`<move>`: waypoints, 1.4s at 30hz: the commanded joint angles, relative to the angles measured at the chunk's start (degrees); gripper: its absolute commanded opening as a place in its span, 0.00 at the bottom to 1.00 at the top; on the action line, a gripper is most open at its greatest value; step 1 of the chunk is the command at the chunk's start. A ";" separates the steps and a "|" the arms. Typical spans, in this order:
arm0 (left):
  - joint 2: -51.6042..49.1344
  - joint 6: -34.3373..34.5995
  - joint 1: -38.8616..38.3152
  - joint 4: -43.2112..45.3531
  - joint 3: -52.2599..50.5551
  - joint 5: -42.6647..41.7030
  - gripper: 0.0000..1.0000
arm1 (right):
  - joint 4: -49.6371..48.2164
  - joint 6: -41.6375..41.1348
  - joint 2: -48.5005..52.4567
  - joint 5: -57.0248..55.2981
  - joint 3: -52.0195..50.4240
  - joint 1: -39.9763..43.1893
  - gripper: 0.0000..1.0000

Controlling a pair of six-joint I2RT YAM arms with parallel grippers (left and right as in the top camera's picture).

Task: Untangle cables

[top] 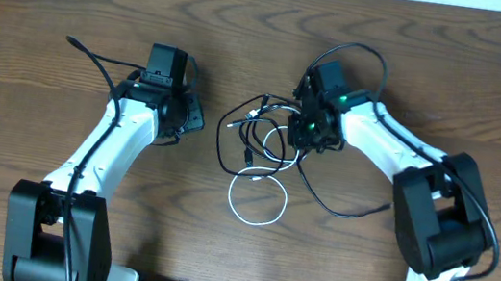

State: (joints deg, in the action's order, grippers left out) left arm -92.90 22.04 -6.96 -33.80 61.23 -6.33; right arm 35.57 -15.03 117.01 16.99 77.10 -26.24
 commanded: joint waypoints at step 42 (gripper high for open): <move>-0.46 -0.55 -0.09 -0.87 0.87 2.95 0.44 | -6.08 -6.21 -2.32 3.89 -2.38 0.52 0.20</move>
State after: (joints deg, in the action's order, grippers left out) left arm -92.90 22.04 -6.96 -34.35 61.23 -4.29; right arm 29.78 -20.43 114.98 21.15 75.24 -24.82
